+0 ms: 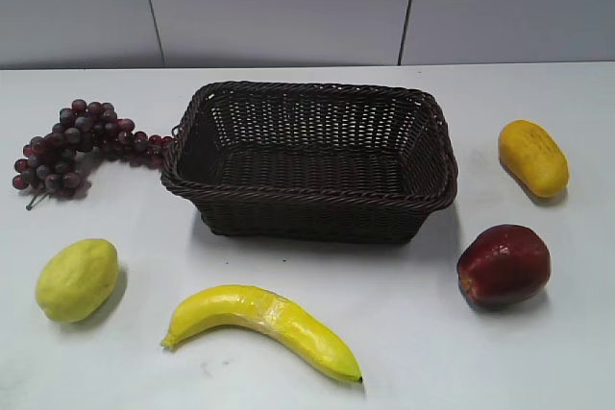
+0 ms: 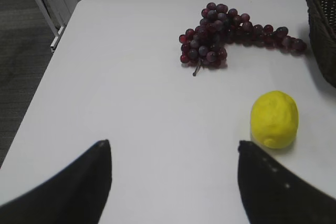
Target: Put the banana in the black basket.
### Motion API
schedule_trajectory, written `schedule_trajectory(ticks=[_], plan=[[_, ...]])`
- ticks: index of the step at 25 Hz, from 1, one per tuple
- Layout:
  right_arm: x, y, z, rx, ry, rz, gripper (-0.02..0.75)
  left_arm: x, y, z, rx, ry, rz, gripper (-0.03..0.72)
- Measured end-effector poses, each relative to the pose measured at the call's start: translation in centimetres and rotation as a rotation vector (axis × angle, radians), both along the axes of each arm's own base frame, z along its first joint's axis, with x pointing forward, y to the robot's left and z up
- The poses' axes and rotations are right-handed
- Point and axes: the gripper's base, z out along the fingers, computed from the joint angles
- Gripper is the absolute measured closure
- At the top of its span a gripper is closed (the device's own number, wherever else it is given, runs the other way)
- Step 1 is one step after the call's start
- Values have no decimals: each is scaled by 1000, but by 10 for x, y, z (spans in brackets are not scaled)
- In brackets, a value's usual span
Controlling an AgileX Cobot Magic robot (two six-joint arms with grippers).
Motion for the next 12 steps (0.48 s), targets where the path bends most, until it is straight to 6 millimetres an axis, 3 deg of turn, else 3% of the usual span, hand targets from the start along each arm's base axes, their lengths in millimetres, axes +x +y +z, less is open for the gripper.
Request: schedule_trajectory(ticks=[12], plan=[[0,0,0,0,0,0,162,0,0,0,0,0,0,133]])
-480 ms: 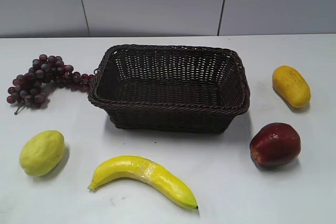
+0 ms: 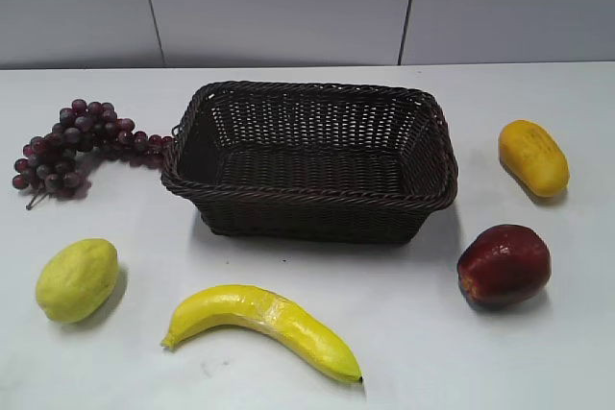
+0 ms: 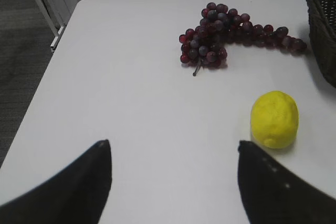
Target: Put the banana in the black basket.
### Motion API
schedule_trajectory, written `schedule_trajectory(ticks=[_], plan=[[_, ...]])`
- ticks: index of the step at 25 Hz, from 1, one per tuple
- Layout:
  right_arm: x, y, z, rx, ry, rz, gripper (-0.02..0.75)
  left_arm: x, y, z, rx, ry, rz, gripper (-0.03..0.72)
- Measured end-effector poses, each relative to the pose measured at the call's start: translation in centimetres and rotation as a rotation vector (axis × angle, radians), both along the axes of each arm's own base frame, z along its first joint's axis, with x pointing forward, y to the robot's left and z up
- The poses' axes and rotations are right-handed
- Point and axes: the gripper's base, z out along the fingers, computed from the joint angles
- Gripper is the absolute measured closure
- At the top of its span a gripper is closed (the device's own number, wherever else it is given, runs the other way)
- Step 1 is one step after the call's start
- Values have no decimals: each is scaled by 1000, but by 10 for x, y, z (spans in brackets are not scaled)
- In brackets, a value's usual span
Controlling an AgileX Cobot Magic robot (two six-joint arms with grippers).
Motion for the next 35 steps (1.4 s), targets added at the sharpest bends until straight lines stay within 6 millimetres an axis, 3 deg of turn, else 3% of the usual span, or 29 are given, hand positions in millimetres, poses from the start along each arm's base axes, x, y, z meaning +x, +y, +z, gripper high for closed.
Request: schedule_trajectory(ticks=[7,19,25,35], plan=[[13,1,5,-3,78,1,162,0,0,0,0,0,0,133],[82,5,7,-55,379,39,163,0,0,0,0,0,0,133],[111,9,15,-66,415,64,163,0,0,0,0,0,0,133],[158,41,14,-117,545,246,163,0,0,0,0,0,0,133]])
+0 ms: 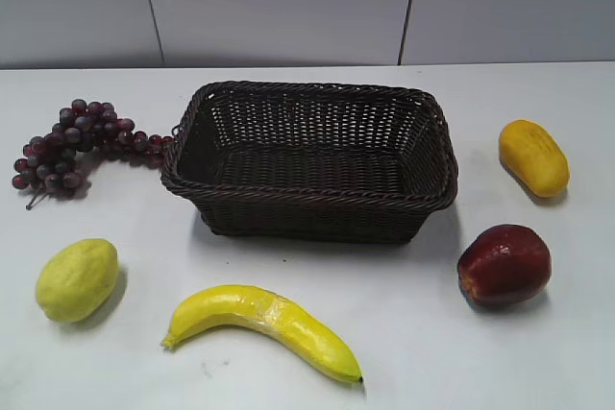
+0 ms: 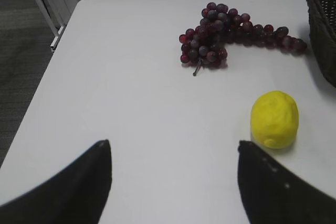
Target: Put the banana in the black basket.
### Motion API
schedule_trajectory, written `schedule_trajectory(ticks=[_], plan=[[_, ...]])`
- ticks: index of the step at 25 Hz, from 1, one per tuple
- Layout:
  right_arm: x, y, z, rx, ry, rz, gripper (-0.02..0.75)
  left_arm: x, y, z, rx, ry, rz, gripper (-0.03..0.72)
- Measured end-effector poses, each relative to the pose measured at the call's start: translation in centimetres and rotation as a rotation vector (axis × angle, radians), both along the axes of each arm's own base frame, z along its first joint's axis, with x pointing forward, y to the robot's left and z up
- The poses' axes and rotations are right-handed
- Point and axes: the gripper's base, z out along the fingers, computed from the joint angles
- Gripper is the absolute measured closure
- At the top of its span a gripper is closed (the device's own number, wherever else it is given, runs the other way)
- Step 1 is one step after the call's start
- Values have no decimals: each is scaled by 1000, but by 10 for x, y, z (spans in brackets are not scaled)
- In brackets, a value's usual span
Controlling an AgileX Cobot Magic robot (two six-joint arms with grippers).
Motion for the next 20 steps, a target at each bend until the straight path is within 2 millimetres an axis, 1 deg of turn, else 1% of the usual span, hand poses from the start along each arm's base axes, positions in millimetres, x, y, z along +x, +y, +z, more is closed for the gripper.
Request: schedule_trajectory(ticks=[4,8,13,16,20], plan=[[19,18,-1,21,59,50,163,0,0,0,0,0,0,133],[33,49,-6,22,112,162,163,0,0,0,-5,0,-3,133],[41,99,-19,12,152,317,163,0,0,0,0,0,0,133],[40,133,-34,-3,176,417,164,0,0,0,0,0,0,133],[36,175,-62,-45,230,527,164,0,0,0,0,0,0,133]])
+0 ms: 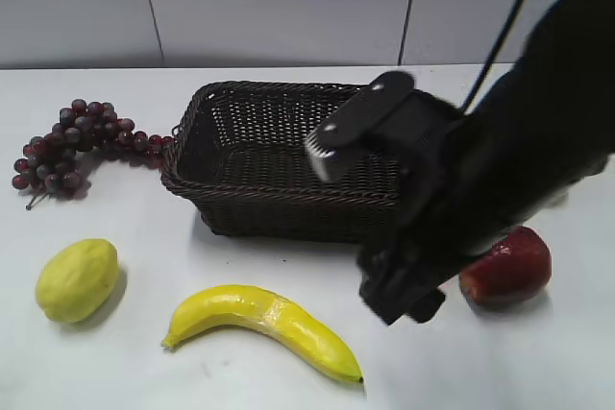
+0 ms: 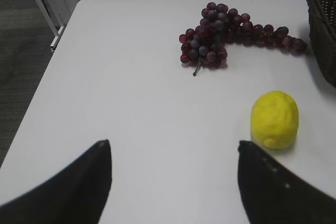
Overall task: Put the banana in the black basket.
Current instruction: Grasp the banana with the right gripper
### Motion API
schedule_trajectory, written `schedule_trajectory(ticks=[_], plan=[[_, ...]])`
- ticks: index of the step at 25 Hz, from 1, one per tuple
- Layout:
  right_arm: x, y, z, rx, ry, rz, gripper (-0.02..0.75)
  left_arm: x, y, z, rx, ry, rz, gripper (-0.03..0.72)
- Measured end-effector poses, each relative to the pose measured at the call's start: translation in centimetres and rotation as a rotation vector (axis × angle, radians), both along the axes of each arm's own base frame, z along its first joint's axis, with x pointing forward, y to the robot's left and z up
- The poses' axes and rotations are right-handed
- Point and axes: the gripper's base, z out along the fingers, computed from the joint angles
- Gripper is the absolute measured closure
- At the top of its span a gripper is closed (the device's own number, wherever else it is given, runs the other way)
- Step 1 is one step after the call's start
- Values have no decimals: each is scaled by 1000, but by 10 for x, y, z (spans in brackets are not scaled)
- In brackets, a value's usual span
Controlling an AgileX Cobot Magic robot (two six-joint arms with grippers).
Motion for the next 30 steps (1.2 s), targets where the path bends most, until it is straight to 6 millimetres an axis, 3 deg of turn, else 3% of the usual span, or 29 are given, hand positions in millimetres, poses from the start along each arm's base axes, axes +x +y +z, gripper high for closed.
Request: schedule_trajectory(ticks=[7,13,30], plan=[[-2,55,-42,-80,64,118,164,0,0,0,0,0,0,133],[11,81,-68,-127,88,184,164,0,0,0,0,0,0,133],[14,87,-117,-257,179,292,164,0,0,0,0,0,0,133]])
